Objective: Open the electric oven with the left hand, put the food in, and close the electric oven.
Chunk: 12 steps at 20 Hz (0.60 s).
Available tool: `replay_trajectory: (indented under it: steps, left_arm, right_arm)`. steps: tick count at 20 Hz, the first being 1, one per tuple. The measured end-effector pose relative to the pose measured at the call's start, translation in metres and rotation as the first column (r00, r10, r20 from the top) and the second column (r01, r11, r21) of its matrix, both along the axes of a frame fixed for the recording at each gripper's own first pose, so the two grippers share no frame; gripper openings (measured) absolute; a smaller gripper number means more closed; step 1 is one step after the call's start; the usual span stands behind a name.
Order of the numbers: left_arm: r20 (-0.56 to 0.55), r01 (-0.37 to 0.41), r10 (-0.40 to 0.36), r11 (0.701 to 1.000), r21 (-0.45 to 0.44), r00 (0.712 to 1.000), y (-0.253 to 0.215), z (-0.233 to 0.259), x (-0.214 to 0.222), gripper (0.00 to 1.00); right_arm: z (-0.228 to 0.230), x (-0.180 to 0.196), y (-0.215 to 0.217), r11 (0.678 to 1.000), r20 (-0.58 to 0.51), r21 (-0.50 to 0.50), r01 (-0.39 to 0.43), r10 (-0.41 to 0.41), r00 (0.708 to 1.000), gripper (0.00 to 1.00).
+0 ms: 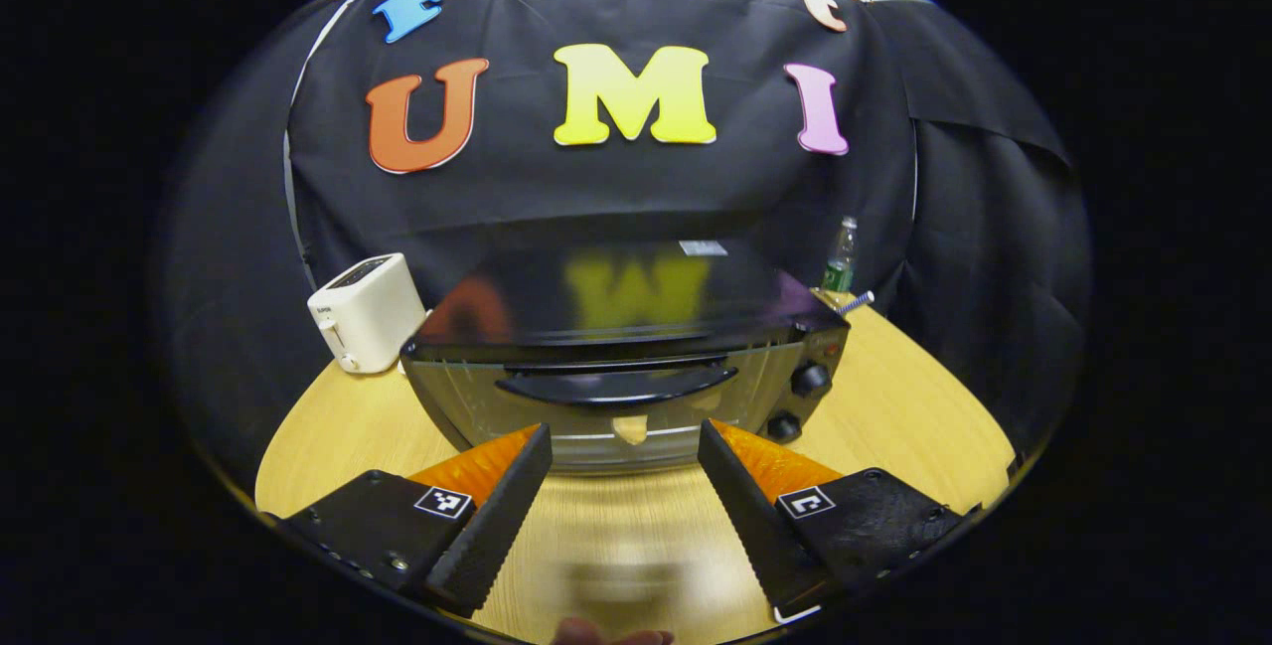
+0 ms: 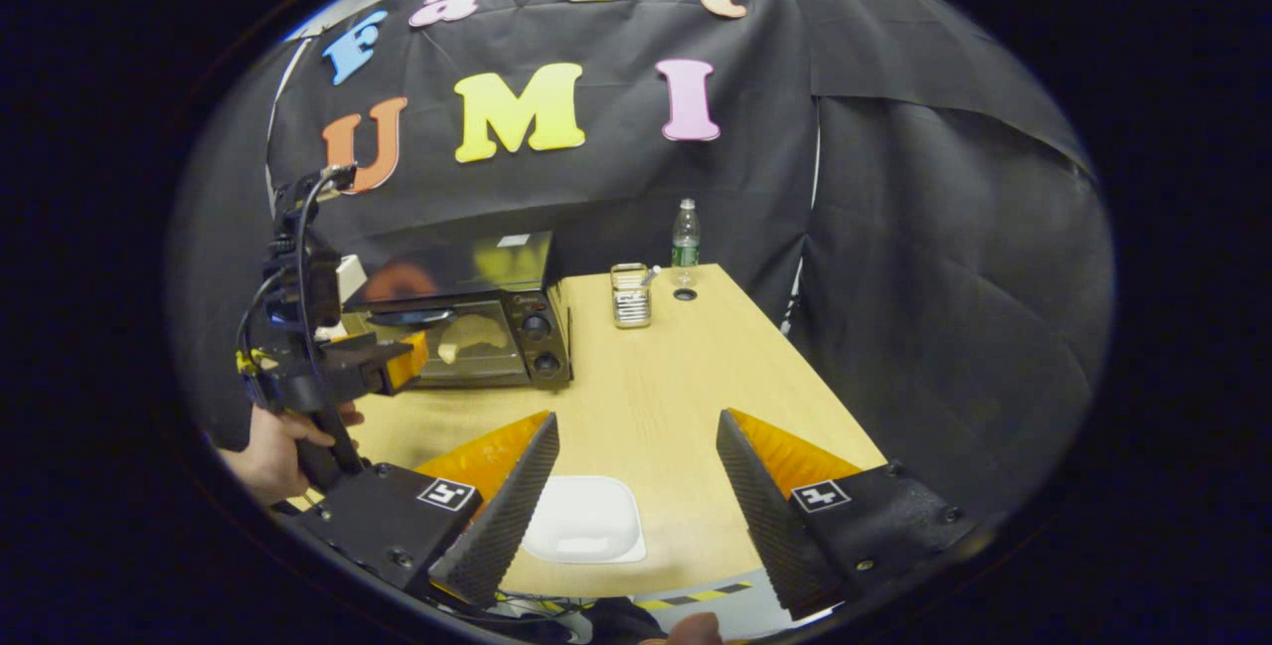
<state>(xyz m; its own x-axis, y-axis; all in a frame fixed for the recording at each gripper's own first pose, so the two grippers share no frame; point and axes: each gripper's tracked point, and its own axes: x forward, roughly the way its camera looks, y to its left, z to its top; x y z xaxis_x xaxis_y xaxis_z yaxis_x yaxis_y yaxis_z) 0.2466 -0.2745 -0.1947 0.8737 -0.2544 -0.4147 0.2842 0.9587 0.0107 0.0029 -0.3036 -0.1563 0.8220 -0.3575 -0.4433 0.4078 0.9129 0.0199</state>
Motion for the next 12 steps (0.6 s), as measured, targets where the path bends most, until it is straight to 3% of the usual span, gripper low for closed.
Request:
replay_trajectory:
  steps: [5,11,12]
  left_arm:
    - [0.062,-0.03,0.034,0.998,-0.05,0.998,0.002,0.053,-0.013,0.96]
    - [0.196,-0.03,0.057,0.99,-0.139,0.979,0.024,0.15,-0.082,0.95]
    - [0.209,-0.028,0.061,0.987,-0.156,0.976,0.028,0.163,-0.096,1.0]
  right_arm:
    - [0.032,0.027,-0.01,0.997,0.094,-0.017,-0.075,0.076,0.993,1.0]
    - [0.082,0.045,0.017,0.984,0.248,-0.061,-0.166,0.176,0.953,0.97]
    - [0.091,0.04,0.027,0.982,0.273,-0.062,-0.179,0.189,0.943,0.99]
